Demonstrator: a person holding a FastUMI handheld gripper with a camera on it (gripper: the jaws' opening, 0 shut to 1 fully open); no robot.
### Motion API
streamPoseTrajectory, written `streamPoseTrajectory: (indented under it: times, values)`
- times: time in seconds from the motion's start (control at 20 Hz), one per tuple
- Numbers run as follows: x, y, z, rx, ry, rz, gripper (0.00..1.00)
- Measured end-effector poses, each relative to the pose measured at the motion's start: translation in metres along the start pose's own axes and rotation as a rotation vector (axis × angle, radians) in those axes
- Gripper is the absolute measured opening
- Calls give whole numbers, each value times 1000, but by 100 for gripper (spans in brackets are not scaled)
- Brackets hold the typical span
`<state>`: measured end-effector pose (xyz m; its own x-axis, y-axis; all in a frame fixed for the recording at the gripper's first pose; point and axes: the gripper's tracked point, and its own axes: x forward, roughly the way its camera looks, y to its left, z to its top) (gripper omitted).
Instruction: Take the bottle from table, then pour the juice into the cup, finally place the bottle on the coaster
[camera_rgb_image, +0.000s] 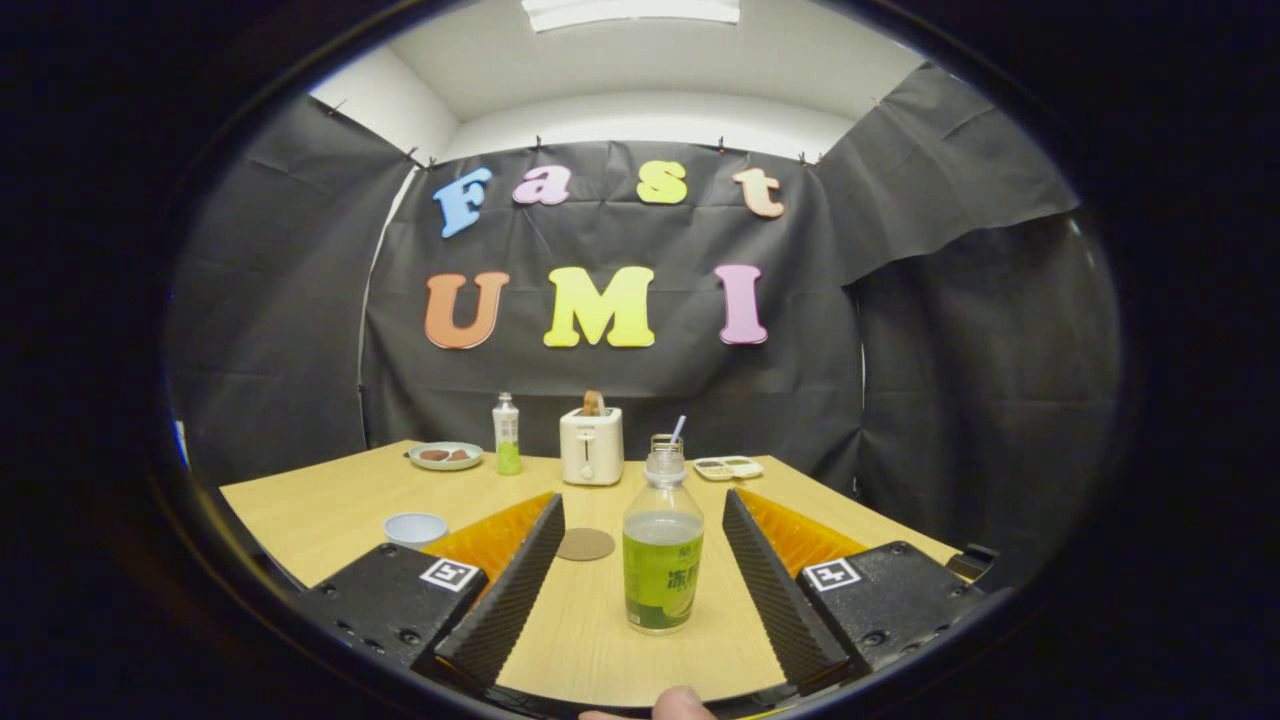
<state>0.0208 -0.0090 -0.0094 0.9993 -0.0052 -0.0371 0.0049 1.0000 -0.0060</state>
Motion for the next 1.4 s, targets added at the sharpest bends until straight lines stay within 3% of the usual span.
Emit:
streamPoseTrajectory:
  times: [1.2,1.4]
  values:
    - [84,-21,-88,6,288,30,100]
    - [85,-20,-90,6,300,43,92]
